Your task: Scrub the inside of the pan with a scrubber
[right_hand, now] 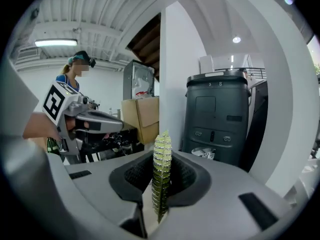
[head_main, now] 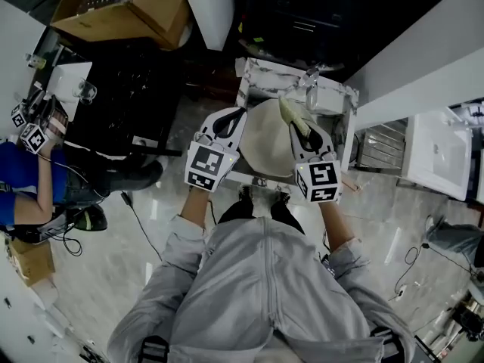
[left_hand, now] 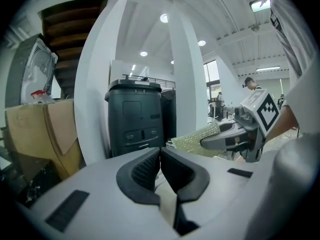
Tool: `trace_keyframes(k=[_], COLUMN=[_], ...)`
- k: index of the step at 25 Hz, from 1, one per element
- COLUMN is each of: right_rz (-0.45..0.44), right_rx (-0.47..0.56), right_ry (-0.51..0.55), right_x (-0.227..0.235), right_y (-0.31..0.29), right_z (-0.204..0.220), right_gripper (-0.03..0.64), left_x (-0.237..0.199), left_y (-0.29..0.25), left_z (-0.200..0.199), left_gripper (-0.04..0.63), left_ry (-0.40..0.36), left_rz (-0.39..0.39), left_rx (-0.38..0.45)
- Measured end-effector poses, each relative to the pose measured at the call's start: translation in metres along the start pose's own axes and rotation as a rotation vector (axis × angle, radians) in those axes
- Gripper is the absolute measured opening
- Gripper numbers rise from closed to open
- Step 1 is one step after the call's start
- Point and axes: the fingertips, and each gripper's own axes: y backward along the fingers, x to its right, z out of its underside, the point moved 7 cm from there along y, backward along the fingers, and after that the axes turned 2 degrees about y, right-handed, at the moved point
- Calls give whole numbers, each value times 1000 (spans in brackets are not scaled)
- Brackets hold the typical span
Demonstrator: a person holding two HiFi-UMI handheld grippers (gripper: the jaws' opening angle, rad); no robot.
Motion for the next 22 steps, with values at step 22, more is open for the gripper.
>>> trace_keyframes(k=[22], right_rz=[145], right_rx=[-413], right_ry=[4], right_x=[36], right_y=[-134], right_z=[174], right_gripper=[91], left_x=[-18], left_y=[-62], left_z=[107], left_gripper=[23], left_ry=[72], left_rz=[24], left_rx=[-80])
